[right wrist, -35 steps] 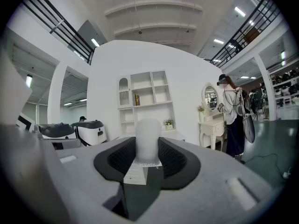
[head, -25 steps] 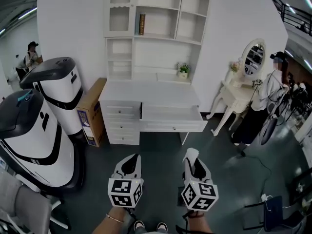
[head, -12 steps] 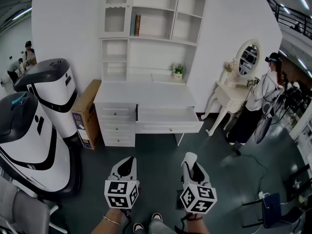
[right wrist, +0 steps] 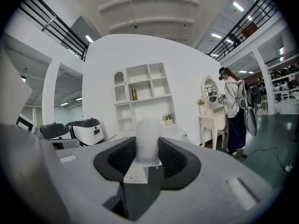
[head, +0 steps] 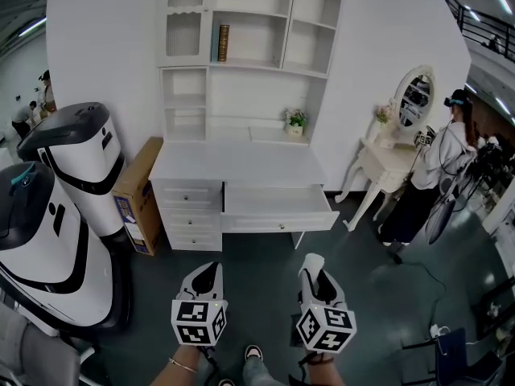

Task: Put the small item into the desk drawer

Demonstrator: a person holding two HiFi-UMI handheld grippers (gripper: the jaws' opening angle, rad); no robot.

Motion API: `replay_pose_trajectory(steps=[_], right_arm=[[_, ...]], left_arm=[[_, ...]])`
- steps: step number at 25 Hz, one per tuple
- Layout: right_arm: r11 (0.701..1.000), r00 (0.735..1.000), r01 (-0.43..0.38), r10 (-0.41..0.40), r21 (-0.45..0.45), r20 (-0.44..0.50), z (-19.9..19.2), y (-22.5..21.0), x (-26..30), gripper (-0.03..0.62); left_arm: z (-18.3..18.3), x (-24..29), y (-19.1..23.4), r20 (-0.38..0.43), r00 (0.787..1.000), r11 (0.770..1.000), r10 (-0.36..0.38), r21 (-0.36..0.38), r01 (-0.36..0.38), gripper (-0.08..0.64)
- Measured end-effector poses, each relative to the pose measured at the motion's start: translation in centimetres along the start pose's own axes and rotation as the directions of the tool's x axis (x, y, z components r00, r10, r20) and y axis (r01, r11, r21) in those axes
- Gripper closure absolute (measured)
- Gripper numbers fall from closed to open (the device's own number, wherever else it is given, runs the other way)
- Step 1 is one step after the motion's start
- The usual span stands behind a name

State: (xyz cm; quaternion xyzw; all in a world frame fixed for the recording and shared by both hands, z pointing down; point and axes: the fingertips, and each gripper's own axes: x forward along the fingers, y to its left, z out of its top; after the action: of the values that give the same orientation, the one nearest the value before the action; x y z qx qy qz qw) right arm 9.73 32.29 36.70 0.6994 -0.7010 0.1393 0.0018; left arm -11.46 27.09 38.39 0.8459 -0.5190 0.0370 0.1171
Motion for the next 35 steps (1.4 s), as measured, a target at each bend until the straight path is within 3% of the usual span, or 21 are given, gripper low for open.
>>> replay_pose_trajectory(steps=[20,35], right_arm=[[0.998,0.998,-0.069,0.069,0.002,-0.012,5.8,-7.6,18.7,0.436],[0.999,0.996,-0.050,0.052,0.021,-0.079,4.5,-10.6,23.7,0.436]], left_arm=[[4.6,18.5,1.5,0.015,0.996,0.996,0.087,0.011,-0.088,0.563],[3.6,24.2,4.0,-0.029,0.992,0.992,0.125,-0.024,-0.126,0.563]])
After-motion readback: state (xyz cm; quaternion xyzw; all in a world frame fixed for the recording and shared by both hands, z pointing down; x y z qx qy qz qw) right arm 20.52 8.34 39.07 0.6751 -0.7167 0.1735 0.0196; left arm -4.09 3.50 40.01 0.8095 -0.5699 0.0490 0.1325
